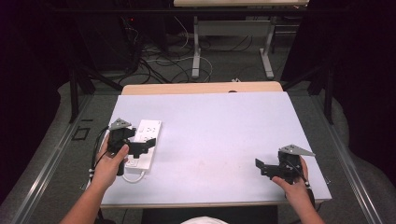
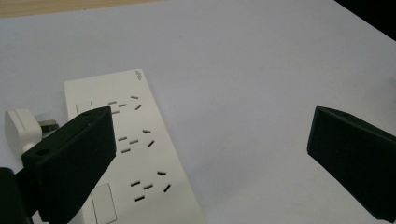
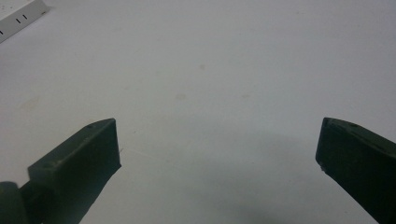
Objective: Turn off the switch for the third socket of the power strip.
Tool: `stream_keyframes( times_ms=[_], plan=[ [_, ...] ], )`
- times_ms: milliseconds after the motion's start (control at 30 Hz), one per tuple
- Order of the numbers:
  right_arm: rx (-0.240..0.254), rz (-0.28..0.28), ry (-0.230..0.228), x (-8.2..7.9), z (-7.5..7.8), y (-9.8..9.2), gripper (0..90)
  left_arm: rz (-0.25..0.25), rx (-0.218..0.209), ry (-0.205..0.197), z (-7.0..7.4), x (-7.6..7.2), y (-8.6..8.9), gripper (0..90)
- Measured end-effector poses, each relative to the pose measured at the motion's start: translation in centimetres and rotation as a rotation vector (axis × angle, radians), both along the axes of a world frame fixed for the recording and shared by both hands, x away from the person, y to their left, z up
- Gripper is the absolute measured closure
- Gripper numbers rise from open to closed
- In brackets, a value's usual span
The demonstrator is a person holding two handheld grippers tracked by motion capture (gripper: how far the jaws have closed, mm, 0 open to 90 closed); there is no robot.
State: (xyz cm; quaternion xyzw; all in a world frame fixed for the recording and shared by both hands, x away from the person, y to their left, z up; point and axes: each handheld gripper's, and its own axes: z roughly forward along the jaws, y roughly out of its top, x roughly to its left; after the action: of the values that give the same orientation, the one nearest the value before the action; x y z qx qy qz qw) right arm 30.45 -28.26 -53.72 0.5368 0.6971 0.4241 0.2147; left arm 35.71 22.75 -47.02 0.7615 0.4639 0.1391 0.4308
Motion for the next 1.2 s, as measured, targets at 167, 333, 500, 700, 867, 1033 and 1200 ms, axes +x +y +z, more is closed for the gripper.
stream_keyframes(
  times_ms=[167, 333, 500, 700, 867, 1033, 1200],
  plan=[
    [0.006, 0.002, 0.013, 0.0, 0.0, 0.2, 0.0, -0.013, 0.002, -0.003, -0.3, -0.7, -0.2, 1.4],
    [0.005, 0.011, 0.011, 0.0, -0.1, 0.2, 0.0, -0.007, -0.003, 0.004, -1.2, -1.3, -0.3, 1.5],
    [0.008, 0.005, 0.000, -0.2, 0.0, 0.3, 0.0, -0.004, -0.002, 0.010, -2.2, -1.8, -0.3, 1.8],
    [0.014, 0.005, 0.008, -0.2, 0.0, 0.2, 0.0, -0.012, 0.003, 0.005, -3.2, -2.5, -0.5, 2.1],
    [0.007, 0.012, 0.005, -0.2, 0.0, 0.3, 0.0, -0.017, -0.005, 0.008, -4.0, -3.2, -0.5, 2.5],
    [0.004, 0.018, 0.009, -0.2, 0.0, 0.5, 0.0, -0.013, -0.019, 0.006, -4.8, -3.9, -0.3, 3.0],
    [0.005, 0.019, 0.011, -0.2, -0.1, 0.6, 0.0, -0.009, -0.038, 0.003, -5.3, -4.2, -0.1, 3.2]
  ],
)
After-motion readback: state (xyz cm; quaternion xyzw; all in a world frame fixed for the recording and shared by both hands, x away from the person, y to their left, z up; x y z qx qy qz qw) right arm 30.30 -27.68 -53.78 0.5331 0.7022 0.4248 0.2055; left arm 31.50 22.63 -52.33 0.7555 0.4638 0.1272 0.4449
